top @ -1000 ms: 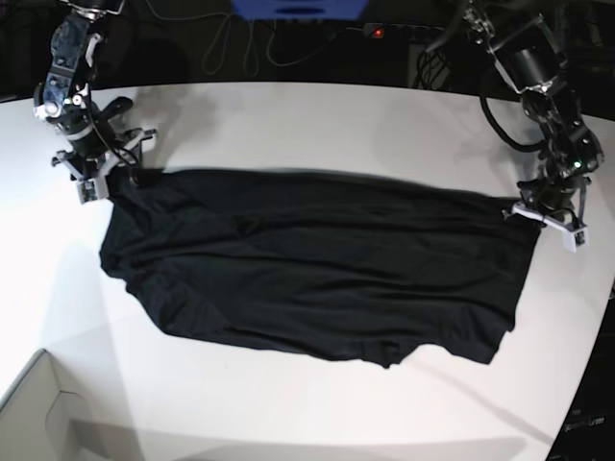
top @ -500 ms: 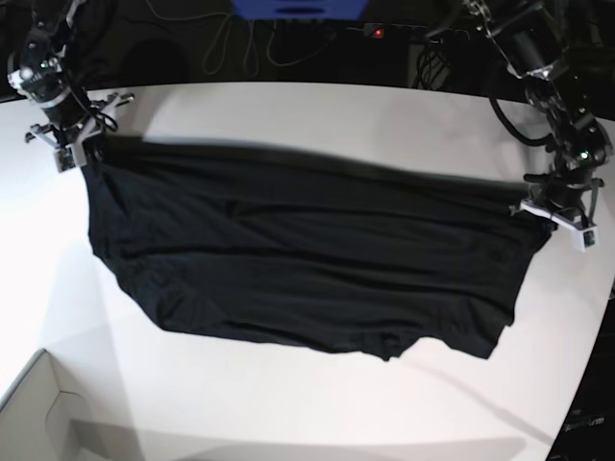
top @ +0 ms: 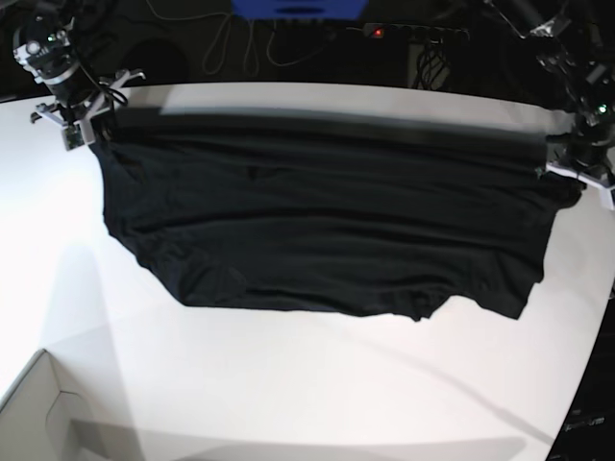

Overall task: Layout the t-shirt on the table in an organized manner, then fold the t-shirt properly
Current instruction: 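Lift the collar edge with both grippers, raising the shirt off the table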

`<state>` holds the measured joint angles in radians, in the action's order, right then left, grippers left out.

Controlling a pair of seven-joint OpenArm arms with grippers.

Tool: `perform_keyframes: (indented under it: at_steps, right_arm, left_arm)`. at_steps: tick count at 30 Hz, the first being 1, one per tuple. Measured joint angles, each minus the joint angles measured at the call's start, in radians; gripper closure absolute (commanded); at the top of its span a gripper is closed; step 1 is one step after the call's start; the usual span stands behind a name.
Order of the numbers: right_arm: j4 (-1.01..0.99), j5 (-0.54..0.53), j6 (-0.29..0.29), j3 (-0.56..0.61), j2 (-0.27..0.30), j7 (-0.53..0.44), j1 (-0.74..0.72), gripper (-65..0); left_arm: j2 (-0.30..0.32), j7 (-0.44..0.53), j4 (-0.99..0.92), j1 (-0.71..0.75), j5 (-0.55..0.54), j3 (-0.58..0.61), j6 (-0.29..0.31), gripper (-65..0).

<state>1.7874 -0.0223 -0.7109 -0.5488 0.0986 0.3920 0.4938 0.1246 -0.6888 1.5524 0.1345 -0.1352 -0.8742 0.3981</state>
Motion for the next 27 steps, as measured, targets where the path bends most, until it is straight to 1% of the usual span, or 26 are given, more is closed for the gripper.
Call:
perform_keyframes:
  at_steps: [3,7,11,15,16,19,23,25,27]
  right_arm:
    - [0.002,0.000,0.000,-0.001,-0.014,0.000,0.002,0.0]
    - [0.000,0.007,0.000,-0.001,-0.019,0.001,0.017,0.0]
    - [-0.001,0.007,0.000,0.002,-0.047,0.001,0.046,0.0]
    - [-0.002,0.008,0.001,0.005,-0.047,0.002,0.087,0.0]
    - [-0.007,0.008,0.001,0.012,-0.045,0.003,0.092,0.0]
    - [-0.018,0.009,0.003,0.034,-0.044,0.001,0.109,0.0]
    - [-0.020,0.015,0.005,0.048,-0.043,0.003,0.116,0.0]
    - [-0.021,0.015,0.005,0.050,-0.044,0.003,0.116,-4.4]
    - [-0.021,0.016,0.005,0.050,-0.043,0.003,0.117,-11.3]
  left_arm:
    - [0.000,0.000,0.000,0.021,0.000,0.000,-0.001,0.0]
    - [0.000,0.008,-0.002,0.041,0.000,0.001,-0.001,0.0]
    - [-0.001,0.007,-0.008,0.070,0.006,0.000,-0.002,0.0]
    - [0.000,0.010,-0.008,0.080,0.003,0.003,-0.002,0.0]
    - [0.000,0.006,-0.008,0.085,0.005,0.006,-0.002,0.0]
    - [0.000,-0.045,-0.008,0.098,0.011,0.005,-0.004,0.0]
    - [0.003,-0.064,-0.008,0.095,0.011,0.005,-0.005,0.0]
    - [0.003,-0.075,-0.008,0.095,0.015,0.005,-0.005,0.0]
    - [0.004,-0.100,-0.008,0.095,0.014,0.005,-0.005,-0.2]
